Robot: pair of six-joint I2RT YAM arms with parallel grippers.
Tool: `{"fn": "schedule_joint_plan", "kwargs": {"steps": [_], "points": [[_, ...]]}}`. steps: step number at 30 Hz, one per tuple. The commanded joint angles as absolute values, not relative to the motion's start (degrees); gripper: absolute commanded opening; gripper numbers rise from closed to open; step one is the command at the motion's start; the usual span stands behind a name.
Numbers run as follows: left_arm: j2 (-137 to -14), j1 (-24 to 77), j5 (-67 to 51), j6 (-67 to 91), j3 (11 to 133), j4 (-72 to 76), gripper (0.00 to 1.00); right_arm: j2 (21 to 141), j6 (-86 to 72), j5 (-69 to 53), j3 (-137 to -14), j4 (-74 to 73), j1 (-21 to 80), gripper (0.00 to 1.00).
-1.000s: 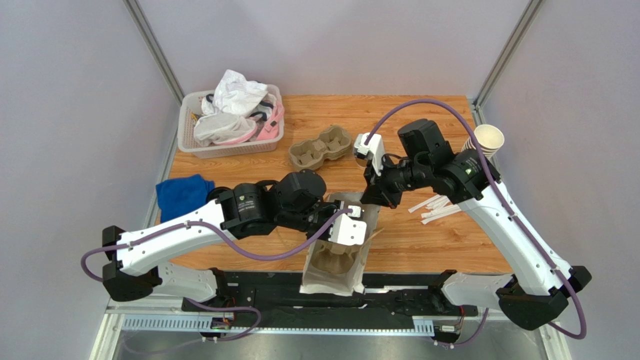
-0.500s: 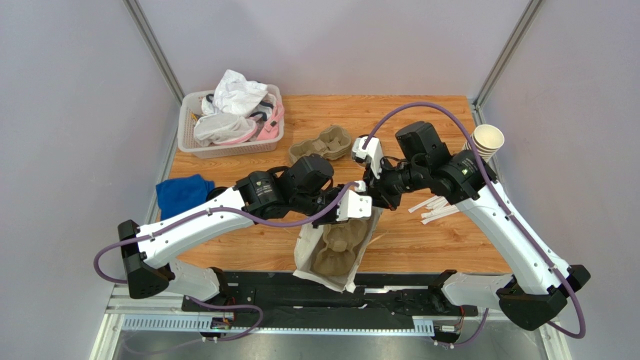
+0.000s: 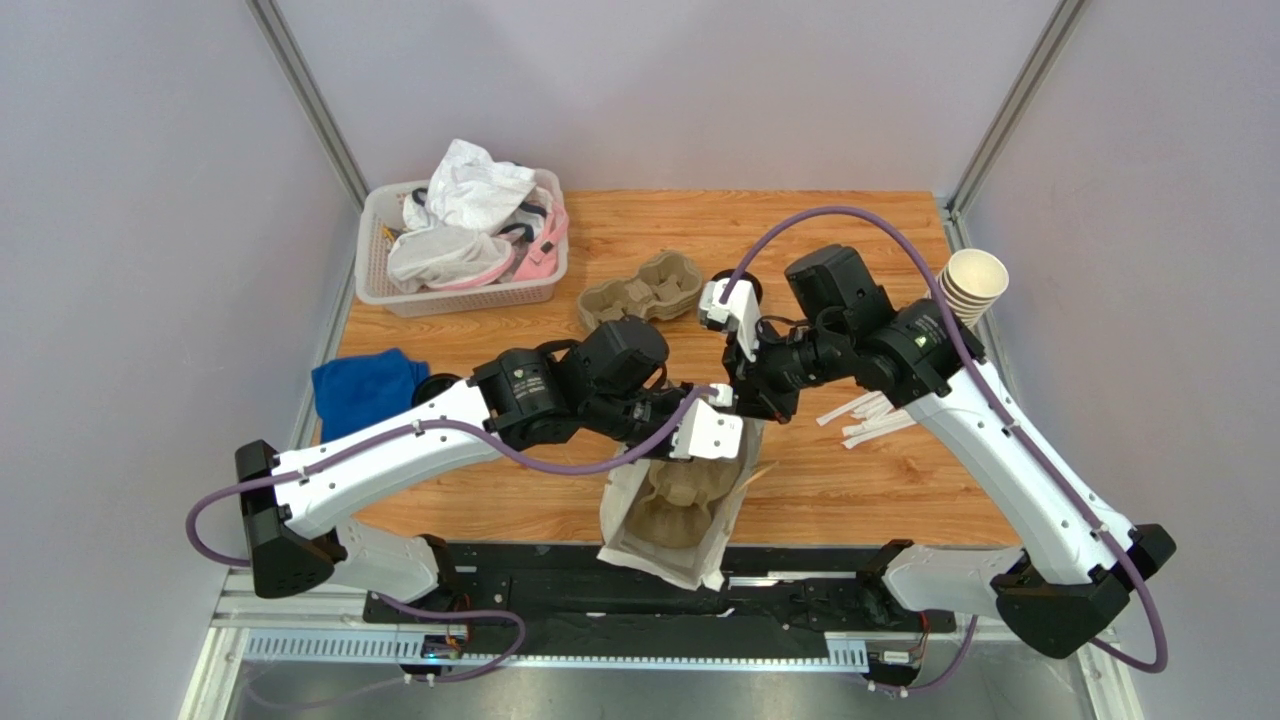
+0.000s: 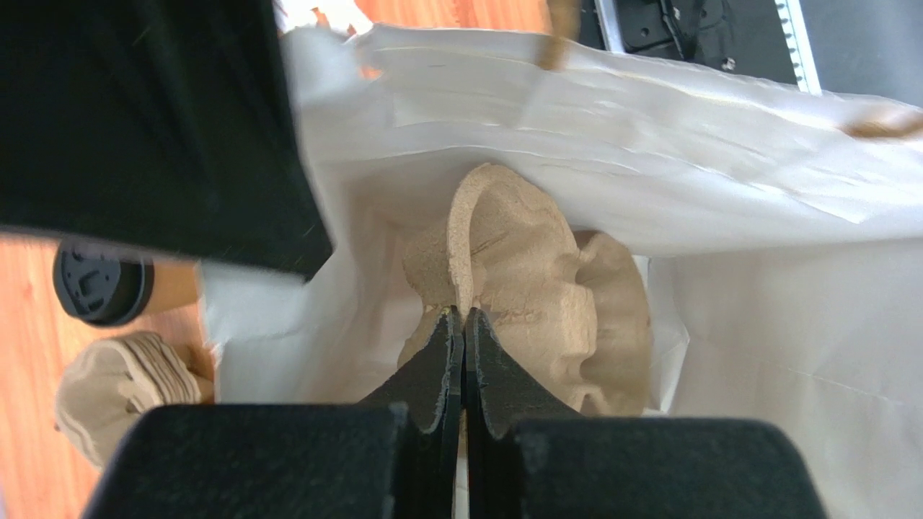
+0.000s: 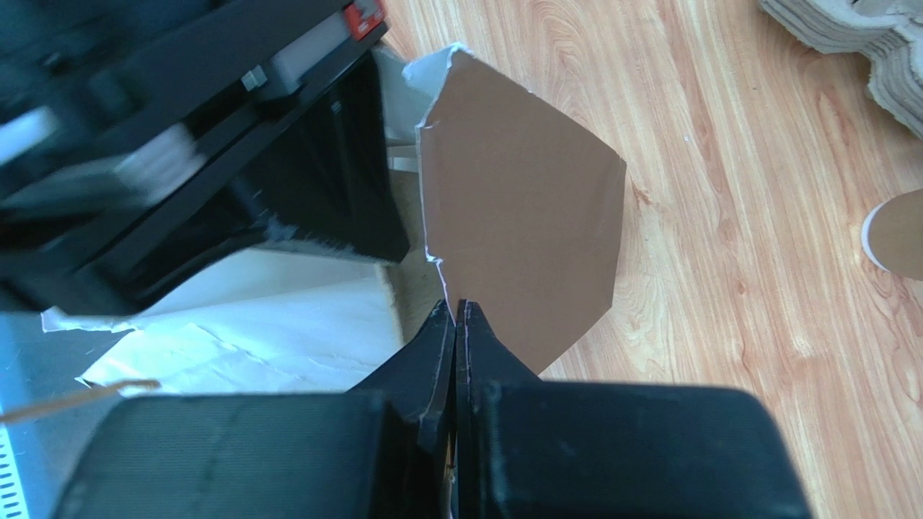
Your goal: Pack the takeout coffee
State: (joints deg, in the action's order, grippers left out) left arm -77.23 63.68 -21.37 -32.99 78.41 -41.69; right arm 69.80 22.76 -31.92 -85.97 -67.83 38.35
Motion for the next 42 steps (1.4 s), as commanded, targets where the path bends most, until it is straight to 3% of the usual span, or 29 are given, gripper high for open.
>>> {"fn": "schedule_joint_plan", "kwargs": {"steps": [1, 19, 23, 25, 35, 42], "points": [[-75.67, 67.41, -20.83, -37.35, 80.51, -44.12, 0.00, 70.84, 23.03, -35.42, -87.19, -64.78, 38.85, 0.00], [-78.05, 65.57, -17.05, -34.54, 78.22, -42.81, 0.00, 69.79, 23.99, -37.26, -87.89, -65.83, 38.85, 0.00], [-77.00, 65.04, -17.31, -34.72, 78.31, -41.49, 0.34, 70.14, 24.08, -37.35, -87.89, -65.83, 38.85, 0.00], [-75.94, 65.04, -18.19, -34.98, 78.92, -40.96, 0.41, 70.49, 24.26, -37.26, -87.89, -65.92, 38.76, 0.00], [-71.81, 65.21, -21.62, -34.98, 83.49, -40.78, 0.54, 70.93, 24.26, -36.39, -86.84, -65.66, 38.67, 0.00], [-70.66, 66.62, -21.44, -36.65, 87.53, -43.94, 0.56, 73.38, 22.77, -34.37, -87.71, -64.78, 35.51, 0.00]]}}
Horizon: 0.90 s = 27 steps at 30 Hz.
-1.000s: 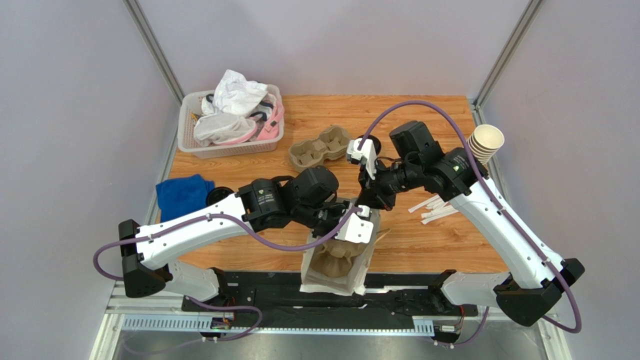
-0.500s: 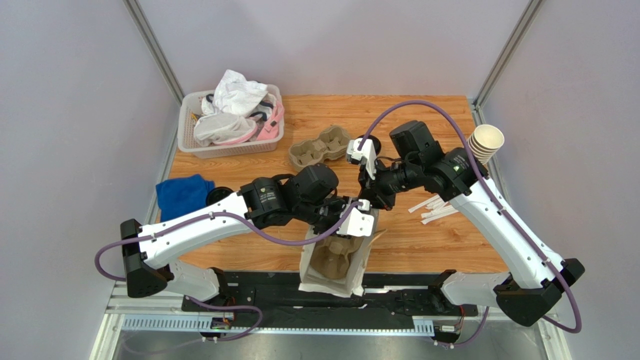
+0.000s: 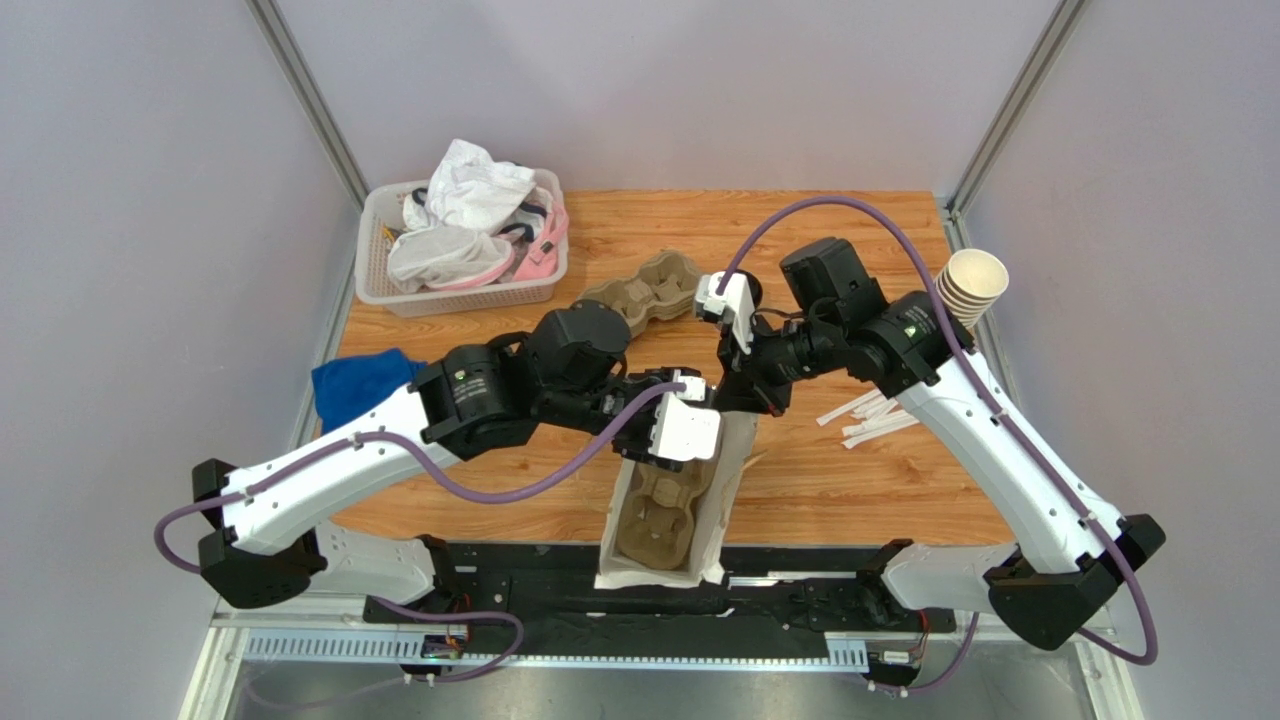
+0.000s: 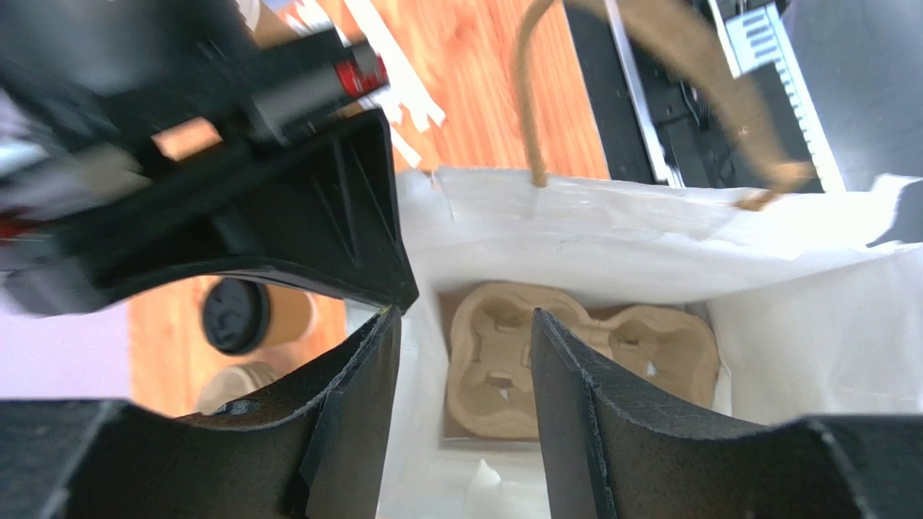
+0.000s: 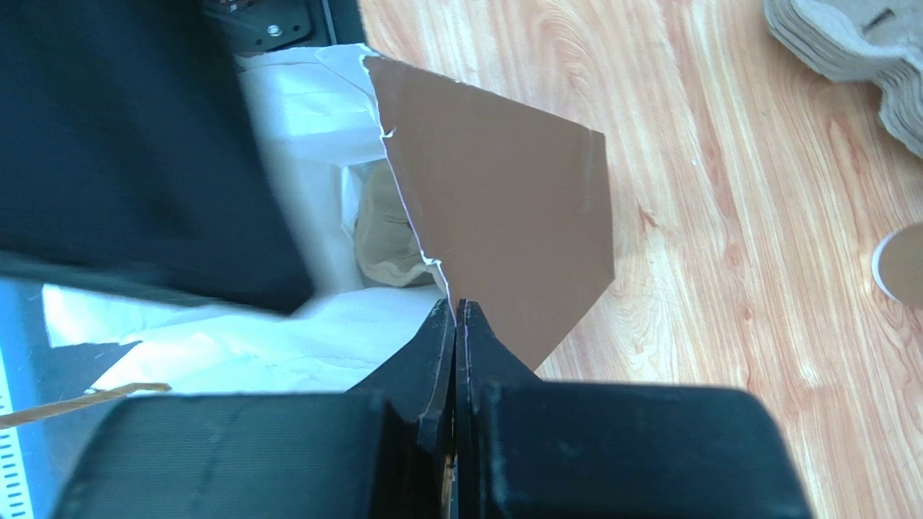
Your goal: Pack the takeout coffee
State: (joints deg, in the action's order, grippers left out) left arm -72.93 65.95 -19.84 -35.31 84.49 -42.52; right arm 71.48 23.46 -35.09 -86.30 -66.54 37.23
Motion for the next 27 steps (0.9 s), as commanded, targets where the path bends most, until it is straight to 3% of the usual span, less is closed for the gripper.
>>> {"fn": "schedule_joint_plan", "kwargs": {"steps": [1, 9, 15, 21, 27], "points": [[-70.58, 66.71, -21.45, -36.56, 87.80, -44.29, 0.54, 74.00, 22.15, -35.24, -88.24, -64.86, 34.72, 0.00], [-66.89, 66.62, -20.75, -34.11, 85.34, -41.58, 0.56, 76.73, 19.95, -32.53, -87.64, -65.84, 34.80, 0.00], [-65.74, 64.43, -20.30, -28.14, 88.50, -37.45, 0.70, 80.42, 20.22, -30.67, -90.68, -65.65, 33.84, 0.00], [-67.23, 54.94, -24.25, -16.36, 96.75, -36.56, 0.77, 83.58, 21.26, -32.07, -95.36, -67.14, 31.47, 0.00], [-66.45, 41.86, -28.03, -6.34, 93.89, -34.64, 0.81, 86.13, 25.39, -32.26, -95.89, -72.77, 31.46, 0.00]]}}
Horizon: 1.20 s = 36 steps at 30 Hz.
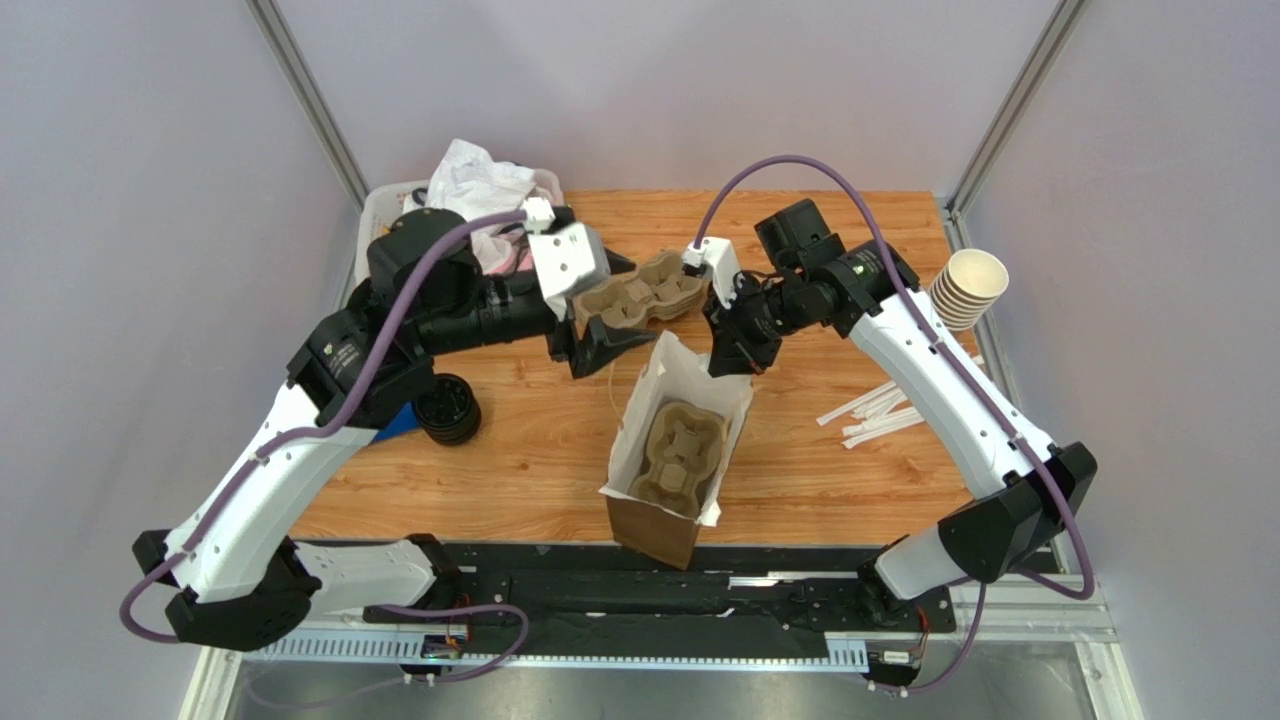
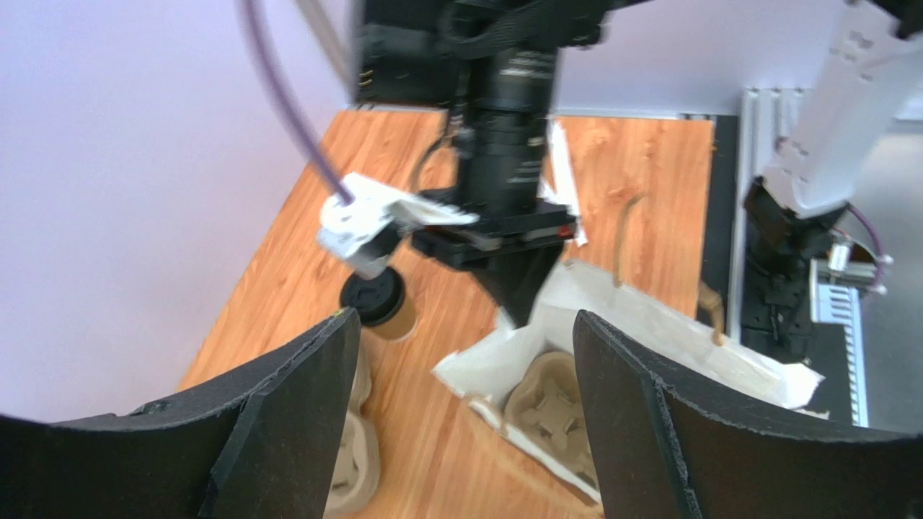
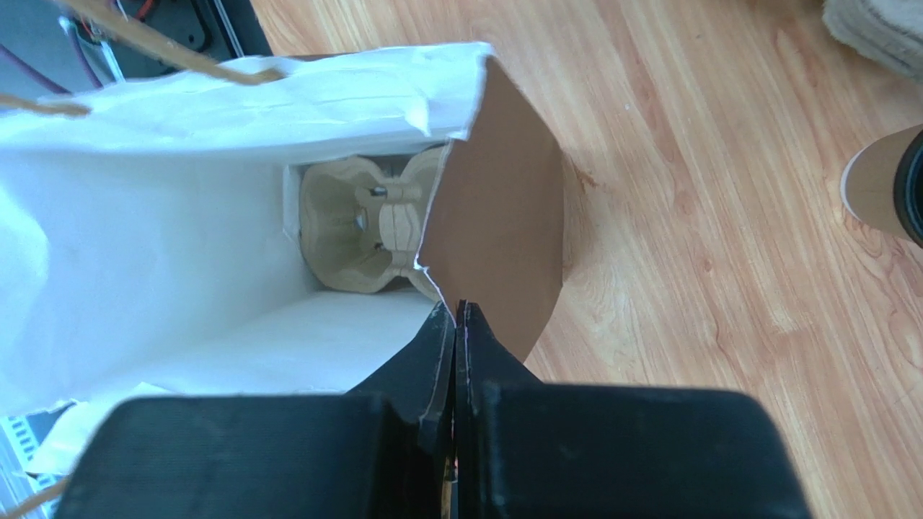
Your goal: Pack the takeout coffee
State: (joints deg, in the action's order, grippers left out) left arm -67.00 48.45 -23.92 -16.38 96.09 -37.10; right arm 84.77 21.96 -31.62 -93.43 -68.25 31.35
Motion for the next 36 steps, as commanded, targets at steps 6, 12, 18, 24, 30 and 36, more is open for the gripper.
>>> {"fn": "schedule_joint_plan", "kwargs": {"steps": [6, 12, 18, 24, 30, 36], "points": [[-67.75, 28.68, -32.60, 2.01, 89.21, -29.79, 0.89, 82.01, 25.14, -30.59, -92.90, -75.41, 31.29, 0.07], [-70.75, 27.25, -33.84, -2.63, 85.88, -30.24, 0.93, 83.92, 23.21, -29.79, -99.28, -75.50, 29.54, 0.58], [-70.31, 27.16, -35.15, -5.27, 81.40, -30.94, 0.94, 86.57, 21.80, -35.24, -110.82, -78.40, 23.30, 0.90], [-69.61, 27.07, -37.00, -7.73, 78.92, -29.35, 0.94, 90.95, 17.58, -34.90, -118.03, -73.30, 16.80, 0.98], [-68.90, 22.96, -38.93, -4.59, 77.43, -28.74, 0.94, 102.36, 20.47, -23.57, -120.93, -70.23, 12.04, 0.99], [-72.76, 18.11, -38.94, -1.49, 80.59, -31.10, 0.94, 115.82, 22.32, -15.12, -135.05, -72.77, 12.57, 0.99]]}}
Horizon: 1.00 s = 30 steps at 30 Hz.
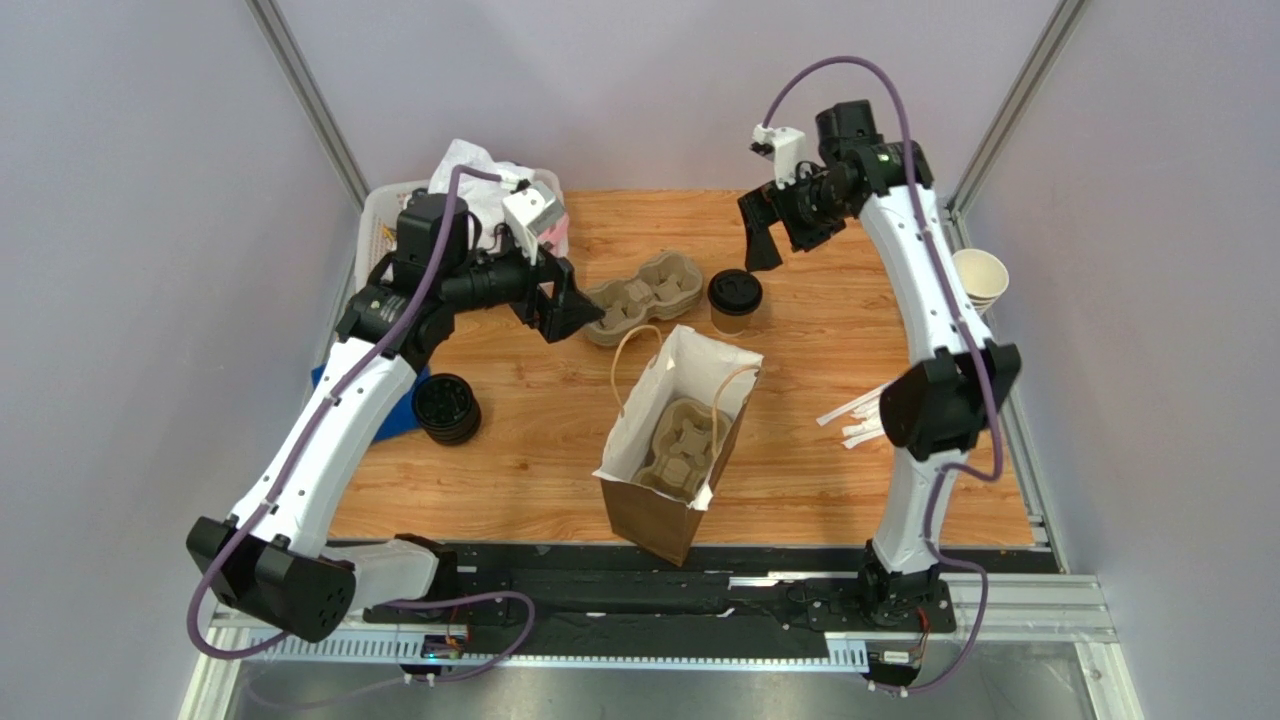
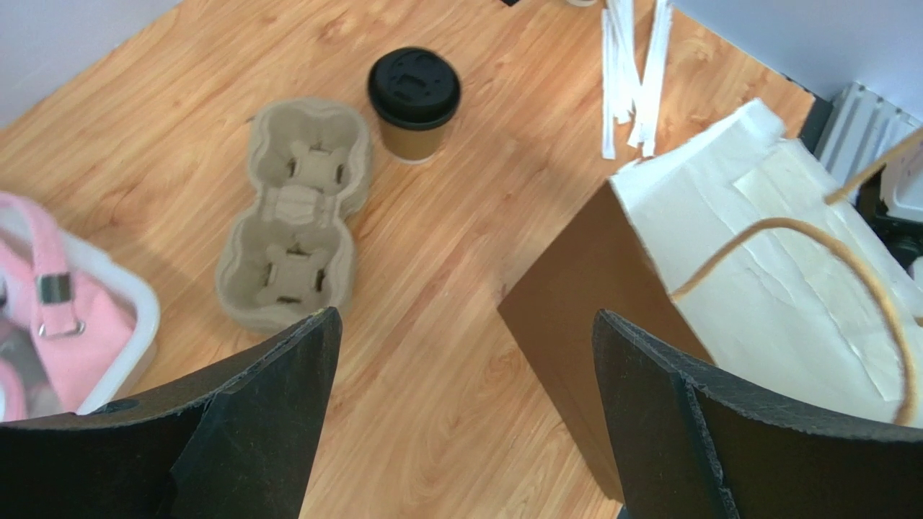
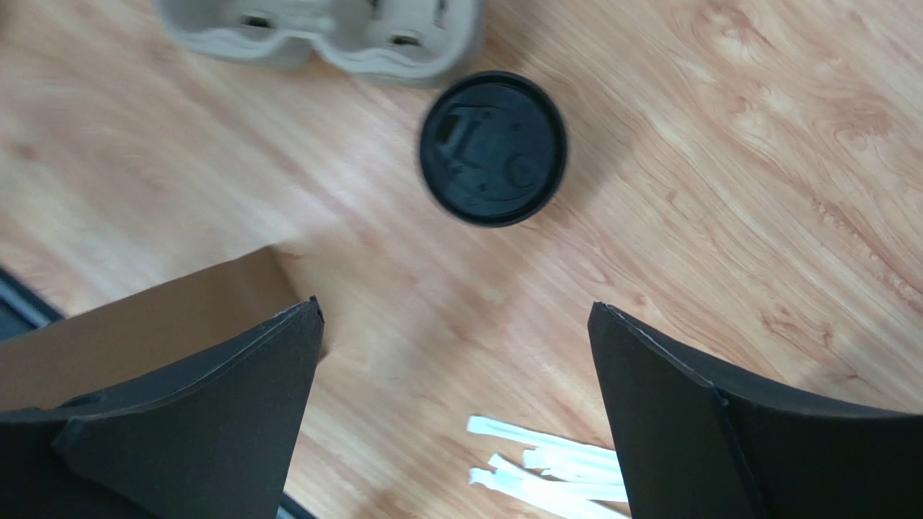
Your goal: Pack the takeout coffee
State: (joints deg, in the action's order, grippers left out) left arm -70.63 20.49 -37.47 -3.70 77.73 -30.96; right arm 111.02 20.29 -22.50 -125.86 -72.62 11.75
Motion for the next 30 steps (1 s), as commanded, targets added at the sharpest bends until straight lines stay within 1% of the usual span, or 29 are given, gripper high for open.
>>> {"fn": "schedule_joint_plan", "kwargs": {"steps": [1, 3, 9, 13, 18, 22, 30], "points": [[-73.30, 17.32, -38.94, -2.10, 81.29, -31.64, 0.93, 118.54, 22.41, -14.42, -136.48, -73.03, 12.74, 0.99], [-74.87, 17.05, -39.02, -3.07, 82.96, -32.78, 0.93, 120.49, 22.41, -14.15, -137.02, -72.08, 12.92, 1.00], [-78.48, 16.52, -39.55, -2.20, 85.60, -34.01, 0.94, 121.99, 22.06, -13.10, -129.99, -65.31, 14.85, 1.00], [-80.77, 16.61, -41.04, -2.37, 87.18, -34.19, 0.94, 123.84, 21.71, -12.75, -129.55, -64.43, 15.91, 1.00], [-87.08, 16.52, -40.96, -4.83, 93.24, -38.13, 0.94, 124.45, 21.71, -11.34, -128.41, -63.20, 15.91, 1.00], [-89.29, 16.61, -41.31, -3.96, 95.27, -37.27, 0.94, 125.24, 22.06, -11.86, -127.27, -63.19, 15.91, 1.00], [-90.70, 16.61, -41.31, -4.04, 95.98, -36.65, 0.94, 126.47, 20.66, -14.24, -126.65, -63.02, 16.08, 0.95]]}}
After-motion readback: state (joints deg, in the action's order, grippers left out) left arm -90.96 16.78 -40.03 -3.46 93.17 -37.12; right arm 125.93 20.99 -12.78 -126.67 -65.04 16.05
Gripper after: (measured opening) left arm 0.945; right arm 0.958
